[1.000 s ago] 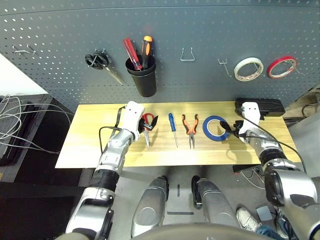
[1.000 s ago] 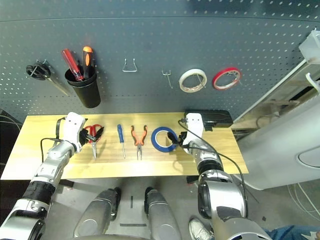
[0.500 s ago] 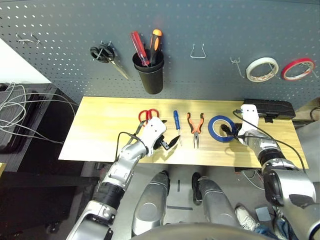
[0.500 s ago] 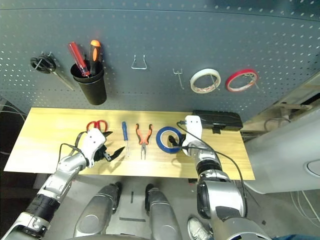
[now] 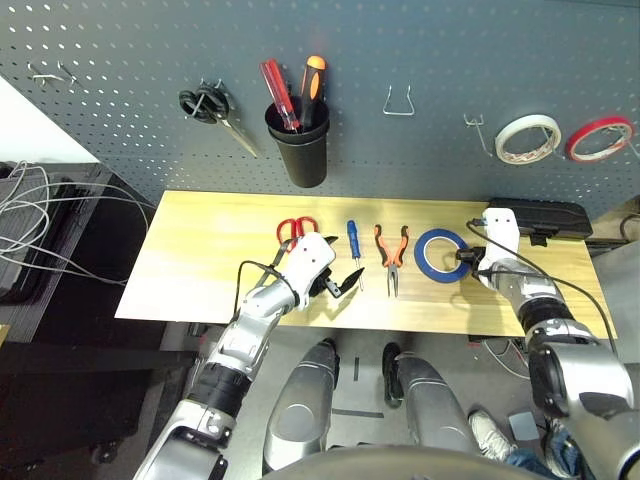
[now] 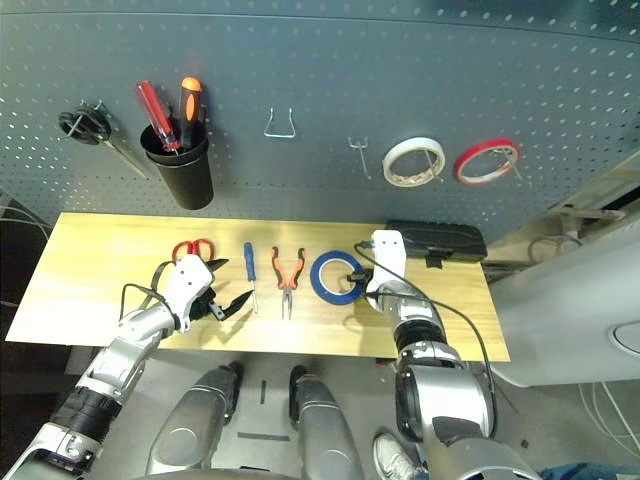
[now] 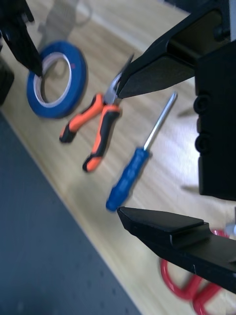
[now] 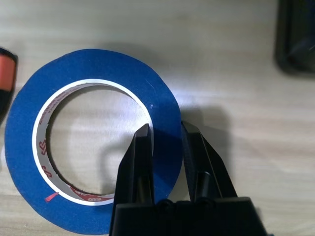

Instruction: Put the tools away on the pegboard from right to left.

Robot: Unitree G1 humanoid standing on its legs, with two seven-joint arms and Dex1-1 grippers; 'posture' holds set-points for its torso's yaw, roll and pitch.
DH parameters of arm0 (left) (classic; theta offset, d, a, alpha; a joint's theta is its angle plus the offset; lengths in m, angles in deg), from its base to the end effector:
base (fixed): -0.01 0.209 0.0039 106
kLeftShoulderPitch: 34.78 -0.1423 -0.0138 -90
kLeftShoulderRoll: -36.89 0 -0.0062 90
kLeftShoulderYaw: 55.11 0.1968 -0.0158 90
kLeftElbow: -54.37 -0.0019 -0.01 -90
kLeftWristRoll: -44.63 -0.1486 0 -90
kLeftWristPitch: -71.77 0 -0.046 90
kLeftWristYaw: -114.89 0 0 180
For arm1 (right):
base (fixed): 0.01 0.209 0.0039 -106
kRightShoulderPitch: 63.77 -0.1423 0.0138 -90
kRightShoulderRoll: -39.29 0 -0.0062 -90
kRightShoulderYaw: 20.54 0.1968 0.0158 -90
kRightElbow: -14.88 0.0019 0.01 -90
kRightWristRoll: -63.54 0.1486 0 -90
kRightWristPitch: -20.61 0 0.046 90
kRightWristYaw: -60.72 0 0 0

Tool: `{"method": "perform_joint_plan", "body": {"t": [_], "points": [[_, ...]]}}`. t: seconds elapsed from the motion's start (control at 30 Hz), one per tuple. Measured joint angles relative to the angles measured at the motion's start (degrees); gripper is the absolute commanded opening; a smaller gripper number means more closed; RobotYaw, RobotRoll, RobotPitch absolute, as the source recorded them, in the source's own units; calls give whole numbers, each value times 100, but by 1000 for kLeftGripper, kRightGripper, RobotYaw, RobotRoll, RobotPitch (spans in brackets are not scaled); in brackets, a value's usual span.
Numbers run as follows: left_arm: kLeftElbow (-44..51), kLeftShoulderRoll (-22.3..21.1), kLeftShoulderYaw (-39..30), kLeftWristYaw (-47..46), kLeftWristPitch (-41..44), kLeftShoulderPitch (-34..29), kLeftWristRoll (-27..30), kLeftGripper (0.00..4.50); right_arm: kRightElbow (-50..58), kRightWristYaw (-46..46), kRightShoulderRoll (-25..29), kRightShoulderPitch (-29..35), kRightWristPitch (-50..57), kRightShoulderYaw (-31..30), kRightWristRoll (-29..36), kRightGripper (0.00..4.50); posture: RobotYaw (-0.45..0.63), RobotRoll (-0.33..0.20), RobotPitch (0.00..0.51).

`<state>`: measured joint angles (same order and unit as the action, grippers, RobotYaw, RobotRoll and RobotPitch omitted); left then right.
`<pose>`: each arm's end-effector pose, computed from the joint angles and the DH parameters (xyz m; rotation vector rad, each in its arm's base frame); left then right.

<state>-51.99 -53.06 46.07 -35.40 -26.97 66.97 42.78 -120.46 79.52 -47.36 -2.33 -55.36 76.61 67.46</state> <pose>0.2521 0.1678 0.0259 0.3498 0.0430 -0.7192 0.2954 -0.2492 0.0181 -0.0735 0.5232 0.1149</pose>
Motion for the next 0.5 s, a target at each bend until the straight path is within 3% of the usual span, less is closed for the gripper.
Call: {"method": "perform_joint_plan", "body": {"t": [0.23,0.5], "points": [[-221,35,-172,-56,-489,131,43,4500,2266,112,270,1245,-605,-330,-269,716,75,0,183],[-450,131,-188,-13,-869,448,142,4500,3100,-26,567,1673,-1821,-346,-542,716,36,0,178]]}}
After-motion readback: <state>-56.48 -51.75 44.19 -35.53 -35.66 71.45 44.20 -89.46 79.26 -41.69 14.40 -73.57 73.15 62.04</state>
